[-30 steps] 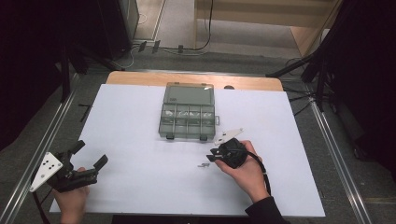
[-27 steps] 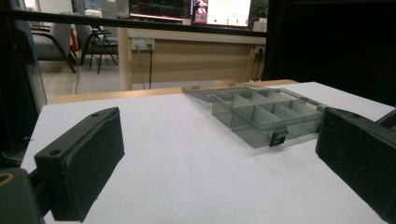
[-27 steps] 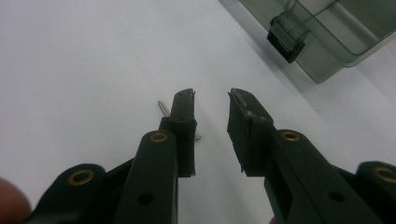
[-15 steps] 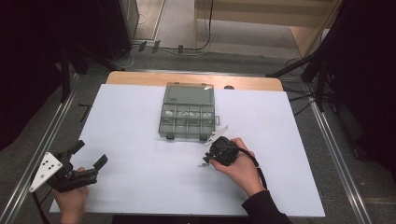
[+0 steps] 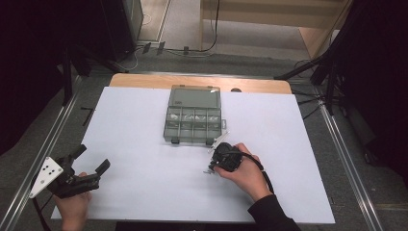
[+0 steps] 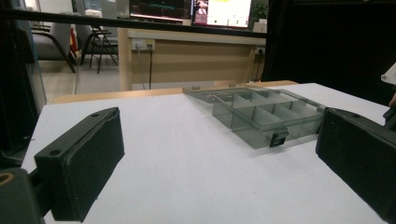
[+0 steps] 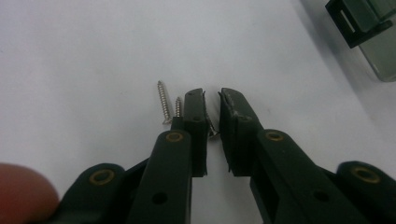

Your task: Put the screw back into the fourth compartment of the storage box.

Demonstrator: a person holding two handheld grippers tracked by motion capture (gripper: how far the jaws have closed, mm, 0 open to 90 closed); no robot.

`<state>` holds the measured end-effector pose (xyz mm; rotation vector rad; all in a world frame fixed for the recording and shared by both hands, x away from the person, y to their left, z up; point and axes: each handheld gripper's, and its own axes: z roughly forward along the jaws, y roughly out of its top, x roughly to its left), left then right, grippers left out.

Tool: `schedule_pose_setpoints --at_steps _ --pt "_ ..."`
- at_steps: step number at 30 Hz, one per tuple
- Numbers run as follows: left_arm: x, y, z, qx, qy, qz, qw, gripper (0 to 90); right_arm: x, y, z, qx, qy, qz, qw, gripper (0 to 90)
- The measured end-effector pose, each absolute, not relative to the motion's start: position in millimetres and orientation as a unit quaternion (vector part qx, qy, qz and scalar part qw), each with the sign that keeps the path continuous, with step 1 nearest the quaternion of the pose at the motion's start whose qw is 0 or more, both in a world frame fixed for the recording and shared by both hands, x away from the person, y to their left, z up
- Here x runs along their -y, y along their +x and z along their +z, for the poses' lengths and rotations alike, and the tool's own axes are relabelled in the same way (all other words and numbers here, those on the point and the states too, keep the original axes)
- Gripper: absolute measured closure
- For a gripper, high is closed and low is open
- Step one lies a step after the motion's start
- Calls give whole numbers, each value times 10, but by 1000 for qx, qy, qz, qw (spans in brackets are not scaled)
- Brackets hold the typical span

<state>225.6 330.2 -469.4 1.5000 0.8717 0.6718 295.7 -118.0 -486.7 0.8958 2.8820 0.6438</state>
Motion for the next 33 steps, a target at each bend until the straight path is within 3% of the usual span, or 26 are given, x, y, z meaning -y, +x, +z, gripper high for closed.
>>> schedule_pose_setpoints --at_steps 3,6,33 --pt "-3294 2257 -4695 -376 646 289 598 12 1107 2935 -4855 -945 266 185 50 866" --pt "-3291 2258 -4695 -374 648 290 597 12 1092 2935 -4850 -946 266 181 43 896" --pt "-3271 2259 -4702 -372 651 288 595 12 1307 3081 -4529 -911 309 269 40 898"
